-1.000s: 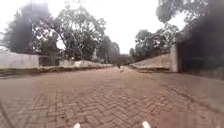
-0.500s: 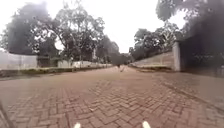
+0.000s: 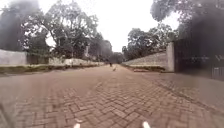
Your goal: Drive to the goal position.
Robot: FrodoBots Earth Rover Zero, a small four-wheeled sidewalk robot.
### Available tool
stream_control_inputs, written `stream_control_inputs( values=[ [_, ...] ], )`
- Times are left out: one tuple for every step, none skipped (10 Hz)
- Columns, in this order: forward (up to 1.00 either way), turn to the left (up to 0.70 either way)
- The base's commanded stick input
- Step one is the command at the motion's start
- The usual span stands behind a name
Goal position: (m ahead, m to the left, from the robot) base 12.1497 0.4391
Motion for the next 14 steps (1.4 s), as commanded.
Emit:
stream_control_inputs(
  values=[
    [0.7, 0.0],
    [0.7, 0.0],
    [0.7, -0.29],
    [0.7, -0.32],
    [0.7, -0.35],
    [0.7, -0.12],
    [0.7, 0.08],
    [0.7, 0.07],
    [0.7, 0.08],
    [0.7, 0.08],
    [0.7, 0.07],
    [0.7, 0.03],
    [0.7, 0.04],
    [0.7, 0.05]
  ],
)
